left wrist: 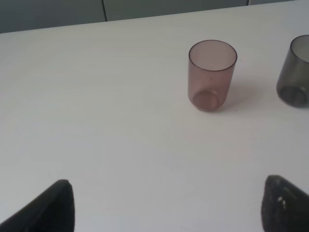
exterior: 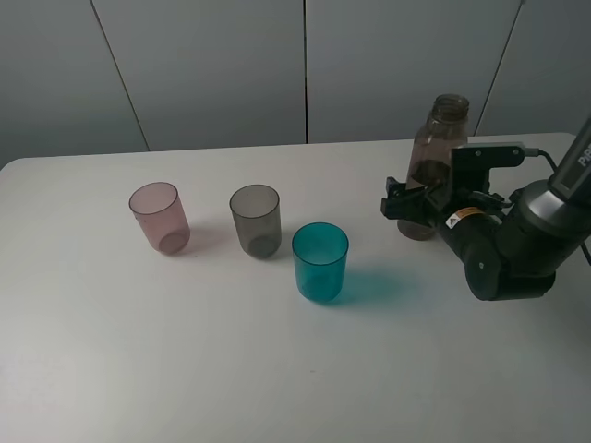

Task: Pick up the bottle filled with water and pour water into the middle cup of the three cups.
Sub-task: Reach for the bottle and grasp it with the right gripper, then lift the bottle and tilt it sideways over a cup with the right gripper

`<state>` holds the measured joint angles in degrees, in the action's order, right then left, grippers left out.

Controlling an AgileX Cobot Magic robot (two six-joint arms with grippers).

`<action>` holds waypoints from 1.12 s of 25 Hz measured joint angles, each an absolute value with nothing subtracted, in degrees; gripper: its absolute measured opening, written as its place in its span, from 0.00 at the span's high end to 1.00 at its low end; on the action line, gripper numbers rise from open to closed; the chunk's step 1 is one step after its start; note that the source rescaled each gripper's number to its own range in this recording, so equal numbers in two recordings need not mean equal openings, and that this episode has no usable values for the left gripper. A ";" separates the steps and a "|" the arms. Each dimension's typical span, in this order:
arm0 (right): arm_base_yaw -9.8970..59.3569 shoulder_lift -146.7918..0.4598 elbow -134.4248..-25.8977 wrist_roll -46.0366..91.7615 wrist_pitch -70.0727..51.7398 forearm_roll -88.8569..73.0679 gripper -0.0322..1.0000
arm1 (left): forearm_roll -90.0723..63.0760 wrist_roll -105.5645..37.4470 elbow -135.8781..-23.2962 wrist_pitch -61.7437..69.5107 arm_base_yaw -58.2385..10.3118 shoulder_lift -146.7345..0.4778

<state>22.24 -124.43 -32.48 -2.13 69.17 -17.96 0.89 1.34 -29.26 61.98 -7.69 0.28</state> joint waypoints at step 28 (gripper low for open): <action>22.24 -121.25 -32.48 1.47 66.47 -15.75 0.96 | 0.89 1.34 -29.26 61.98 -7.69 0.28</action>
